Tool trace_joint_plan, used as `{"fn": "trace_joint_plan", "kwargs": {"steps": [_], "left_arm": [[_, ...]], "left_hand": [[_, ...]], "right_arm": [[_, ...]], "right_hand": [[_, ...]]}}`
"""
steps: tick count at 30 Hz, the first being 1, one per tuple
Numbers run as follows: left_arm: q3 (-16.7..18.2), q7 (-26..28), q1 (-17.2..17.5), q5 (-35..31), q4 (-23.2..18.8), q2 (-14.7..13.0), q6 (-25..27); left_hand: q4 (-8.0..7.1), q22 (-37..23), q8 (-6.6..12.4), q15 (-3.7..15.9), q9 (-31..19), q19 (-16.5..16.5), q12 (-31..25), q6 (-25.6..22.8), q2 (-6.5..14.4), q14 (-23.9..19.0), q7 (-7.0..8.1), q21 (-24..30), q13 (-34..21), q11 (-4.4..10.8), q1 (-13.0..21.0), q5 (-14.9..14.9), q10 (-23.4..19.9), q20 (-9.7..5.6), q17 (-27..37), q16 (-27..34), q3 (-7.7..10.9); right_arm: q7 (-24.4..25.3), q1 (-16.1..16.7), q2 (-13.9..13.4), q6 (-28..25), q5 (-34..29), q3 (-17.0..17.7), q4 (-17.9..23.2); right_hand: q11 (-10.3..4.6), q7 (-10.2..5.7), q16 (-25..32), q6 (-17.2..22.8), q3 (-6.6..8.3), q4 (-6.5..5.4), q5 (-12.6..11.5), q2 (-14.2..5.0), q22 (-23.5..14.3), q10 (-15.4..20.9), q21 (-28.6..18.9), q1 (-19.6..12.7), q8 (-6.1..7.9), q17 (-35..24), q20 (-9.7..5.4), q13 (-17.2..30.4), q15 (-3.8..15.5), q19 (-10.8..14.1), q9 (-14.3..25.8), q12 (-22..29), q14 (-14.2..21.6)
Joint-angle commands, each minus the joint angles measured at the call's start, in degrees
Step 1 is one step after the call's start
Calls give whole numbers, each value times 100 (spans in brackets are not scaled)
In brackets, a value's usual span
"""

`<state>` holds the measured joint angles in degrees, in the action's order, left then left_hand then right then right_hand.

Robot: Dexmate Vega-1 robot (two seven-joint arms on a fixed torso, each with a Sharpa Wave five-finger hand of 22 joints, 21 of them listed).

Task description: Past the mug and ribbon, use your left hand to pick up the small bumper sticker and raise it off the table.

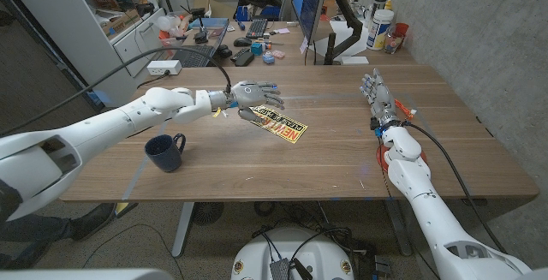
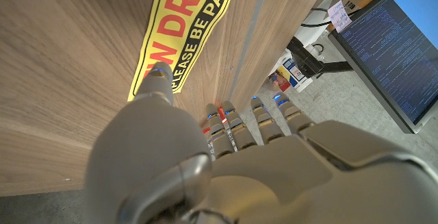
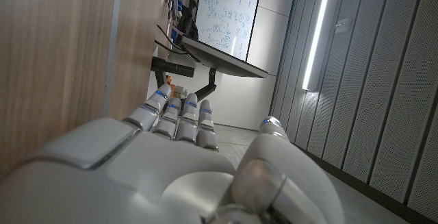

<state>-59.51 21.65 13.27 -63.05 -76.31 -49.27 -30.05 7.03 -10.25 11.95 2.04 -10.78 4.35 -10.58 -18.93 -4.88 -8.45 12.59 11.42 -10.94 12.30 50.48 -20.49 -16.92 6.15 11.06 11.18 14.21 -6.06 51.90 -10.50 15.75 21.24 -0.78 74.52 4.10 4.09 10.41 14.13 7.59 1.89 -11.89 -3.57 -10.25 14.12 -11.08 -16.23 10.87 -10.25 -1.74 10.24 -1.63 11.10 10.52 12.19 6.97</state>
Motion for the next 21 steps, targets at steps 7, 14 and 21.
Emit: {"fn": "trace_joint_plan", "kwargs": {"steps": [7,14,21], "left_arm": [[-467,427,-351,-201,720,360,2],[-699,621,-505,-219,988,500,-29],[-903,671,-619,-235,1102,568,-24]], "left_hand": [[-6,-29,18,566,-41,-16,-35,-15,13,-18,0,20,-11,12,93,13,-1,-8,20,22,-35],[-9,-29,46,574,-47,-14,-54,-68,23,-43,-4,22,-13,10,113,12,-47,-19,19,33,-45],[-9,-29,75,580,-52,-8,-69,-130,26,-64,-5,25,-14,11,132,13,-93,-31,17,40,-56]], "right_arm": [[102,111,21,-36,-4,31,68],[132,137,22,-2,4,47,95],[134,132,17,25,14,48,88]], "right_hand": [[6,7,20,42,-27,-9,-34,48,-23,43,-35,-9,31,-14,25,34,-5,17,26,4,41],[14,-3,20,41,-29,-7,-37,47,-23,37,-35,-8,30,-13,26,34,-7,17,27,0,43],[12,1,20,44,-32,-6,-40,47,-23,39,-35,-6,31,-13,27,34,0,18,27,1,44]]}}
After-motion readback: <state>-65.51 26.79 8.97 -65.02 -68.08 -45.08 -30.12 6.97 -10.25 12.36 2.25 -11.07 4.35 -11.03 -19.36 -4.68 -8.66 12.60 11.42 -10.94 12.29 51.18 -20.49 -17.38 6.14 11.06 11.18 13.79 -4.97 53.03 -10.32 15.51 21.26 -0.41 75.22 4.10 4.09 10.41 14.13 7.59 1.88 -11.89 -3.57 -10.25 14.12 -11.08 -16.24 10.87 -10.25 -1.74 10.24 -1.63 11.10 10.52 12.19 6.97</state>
